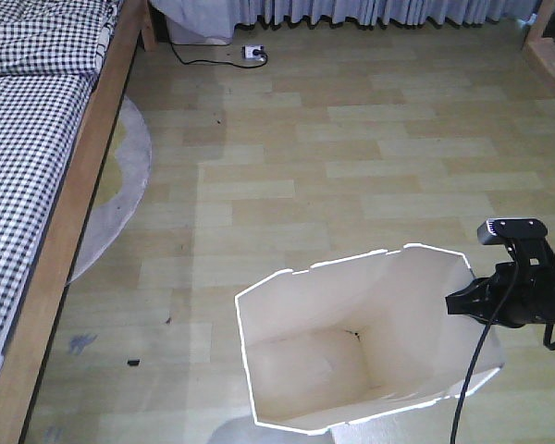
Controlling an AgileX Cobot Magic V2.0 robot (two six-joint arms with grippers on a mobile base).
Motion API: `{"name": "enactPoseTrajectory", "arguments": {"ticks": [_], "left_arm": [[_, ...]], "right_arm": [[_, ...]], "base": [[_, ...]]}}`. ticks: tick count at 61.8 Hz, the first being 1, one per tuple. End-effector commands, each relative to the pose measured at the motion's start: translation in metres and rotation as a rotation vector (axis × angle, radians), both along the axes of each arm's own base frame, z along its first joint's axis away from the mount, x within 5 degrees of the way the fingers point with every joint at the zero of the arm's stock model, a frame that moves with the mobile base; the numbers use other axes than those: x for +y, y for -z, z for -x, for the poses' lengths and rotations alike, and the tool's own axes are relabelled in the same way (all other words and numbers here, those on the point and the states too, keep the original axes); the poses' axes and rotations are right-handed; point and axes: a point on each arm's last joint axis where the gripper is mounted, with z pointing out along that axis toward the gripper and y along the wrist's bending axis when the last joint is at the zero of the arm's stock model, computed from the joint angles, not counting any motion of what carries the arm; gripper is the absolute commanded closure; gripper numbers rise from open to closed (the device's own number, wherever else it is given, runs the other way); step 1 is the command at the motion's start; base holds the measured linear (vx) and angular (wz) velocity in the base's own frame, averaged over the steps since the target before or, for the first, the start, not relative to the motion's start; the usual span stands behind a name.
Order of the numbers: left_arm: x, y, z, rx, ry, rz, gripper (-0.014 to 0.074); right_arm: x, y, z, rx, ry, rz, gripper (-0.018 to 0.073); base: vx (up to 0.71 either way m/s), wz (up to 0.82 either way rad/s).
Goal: Move trash bin to bedside with robot
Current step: 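Carry the held bin with the right gripper toward the bed's side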
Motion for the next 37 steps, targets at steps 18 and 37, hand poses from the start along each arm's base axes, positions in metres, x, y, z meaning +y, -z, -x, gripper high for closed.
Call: {"name": "enactPoseTrajectory", "arguments": {"ticks": [18, 37], "left_arm": [[-0.0001, 0.0027, -0.0012, -0.054, 0.000, 0.012, 0.0602], [-0.0001, 0.0027, -0.0012, -0.054, 0.000, 0.012, 0.0602]], "right_arm": [[0.0117, -0.0265, -0.0094, -0.093, 0.028, -0.207, 0.0564], [0.0117, -0.0265, -0.0094, -0.093, 0.028, -0.207, 0.0564]], "base": [[0.38, 0.02], [0.37, 0.04]]}}
